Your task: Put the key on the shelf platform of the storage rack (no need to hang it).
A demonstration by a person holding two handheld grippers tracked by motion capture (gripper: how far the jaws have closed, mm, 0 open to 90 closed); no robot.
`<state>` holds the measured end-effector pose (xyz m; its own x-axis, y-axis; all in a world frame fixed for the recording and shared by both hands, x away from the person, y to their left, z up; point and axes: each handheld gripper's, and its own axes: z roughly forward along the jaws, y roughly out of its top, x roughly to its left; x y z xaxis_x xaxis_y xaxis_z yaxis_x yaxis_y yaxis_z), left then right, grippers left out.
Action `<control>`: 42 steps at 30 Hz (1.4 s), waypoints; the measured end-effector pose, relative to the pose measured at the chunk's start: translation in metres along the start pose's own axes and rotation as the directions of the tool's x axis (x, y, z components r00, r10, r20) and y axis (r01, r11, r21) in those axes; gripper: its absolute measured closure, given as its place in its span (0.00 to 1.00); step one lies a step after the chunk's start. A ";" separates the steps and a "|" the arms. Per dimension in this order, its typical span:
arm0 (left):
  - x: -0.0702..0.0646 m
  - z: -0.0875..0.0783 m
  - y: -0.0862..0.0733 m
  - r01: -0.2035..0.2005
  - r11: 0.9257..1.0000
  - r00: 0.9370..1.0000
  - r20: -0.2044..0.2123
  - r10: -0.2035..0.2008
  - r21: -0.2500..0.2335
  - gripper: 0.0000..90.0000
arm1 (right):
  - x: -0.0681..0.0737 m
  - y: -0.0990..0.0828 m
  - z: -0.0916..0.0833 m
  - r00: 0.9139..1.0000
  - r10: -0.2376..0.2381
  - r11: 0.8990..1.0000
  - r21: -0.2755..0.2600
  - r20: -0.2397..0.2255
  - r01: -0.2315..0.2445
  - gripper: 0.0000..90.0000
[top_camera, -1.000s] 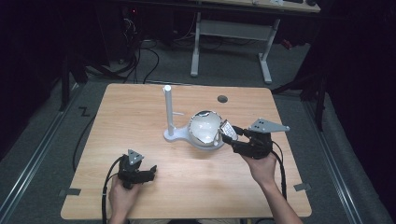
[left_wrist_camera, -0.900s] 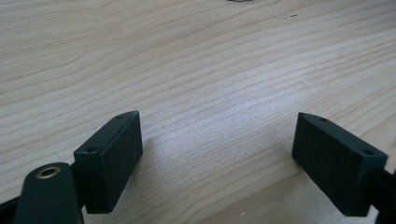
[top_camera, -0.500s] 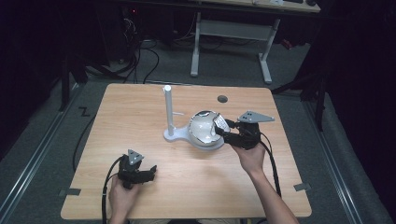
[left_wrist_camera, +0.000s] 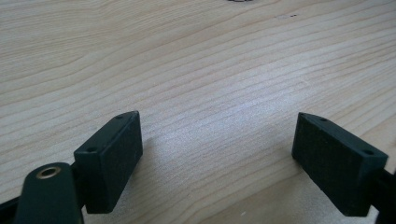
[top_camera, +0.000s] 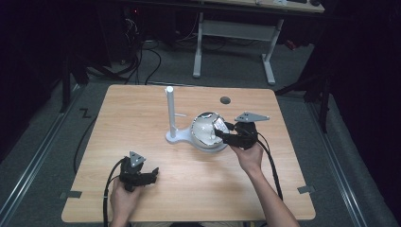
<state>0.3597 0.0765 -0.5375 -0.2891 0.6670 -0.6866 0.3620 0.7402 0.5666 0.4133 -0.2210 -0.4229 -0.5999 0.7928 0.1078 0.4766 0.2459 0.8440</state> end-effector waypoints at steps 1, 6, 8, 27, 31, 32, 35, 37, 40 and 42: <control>0.000 0.000 0.000 -0.001 1.000 1.000 0.001 0.001 0.001 0.18 | -0.001 -0.001 0.002 1.000 0.001 1.000 0.004 -0.002 -0.001 0.55; 0.000 0.000 0.000 0.000 1.000 1.000 0.000 0.000 0.000 0.18 | -0.002 -0.003 0.012 1.000 0.000 1.000 0.028 0.006 0.000 0.55; 0.000 0.000 0.000 0.006 1.000 1.000 -0.002 -0.006 -0.002 0.18 | -0.003 -0.004 0.015 1.000 0.006 1.000 0.030 0.003 -0.006 0.55; 0.000 0.000 0.000 0.004 1.000 1.000 -0.001 -0.004 -0.001 0.18 | 0.000 -0.009 0.052 1.000 0.010 0.993 0.114 -0.007 -0.009 0.55; 0.000 0.000 0.000 0.003 1.000 1.000 0.000 -0.003 -0.001 0.18 | 0.001 -0.009 0.058 1.000 0.008 0.990 0.143 -0.002 -0.008 0.55; 0.000 0.000 0.000 0.002 1.000 1.000 0.001 -0.002 0.000 0.18 | 0.001 -0.010 0.060 1.000 0.007 0.988 0.151 0.002 -0.007 0.55; 0.000 0.000 0.000 0.002 1.000 1.000 0.001 -0.002 0.000 0.18 | 0.001 -0.011 0.064 1.000 0.010 0.986 0.166 0.001 -0.010 0.55; 0.000 0.000 0.000 0.003 1.000 1.000 0.000 -0.003 0.000 0.18 | 0.001 -0.012 0.066 1.000 0.013 0.984 0.178 0.002 -0.013 0.55; 0.000 0.000 0.000 0.003 1.000 1.000 0.001 -0.003 0.000 0.18 | 0.001 -0.013 0.069 1.000 0.010 0.982 0.190 0.001 -0.010 0.55; 0.000 0.000 0.000 0.004 1.000 1.000 0.000 -0.004 0.000 0.18 | 0.001 -0.013 0.070 1.000 0.010 0.981 0.195 -0.004 -0.009 0.55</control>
<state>0.3597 0.0762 -0.5374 -0.2904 0.6639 -0.6891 0.3605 0.7430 0.5639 0.4516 -0.1845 -0.4707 -0.5976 0.7931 0.1181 0.5980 0.3427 0.7245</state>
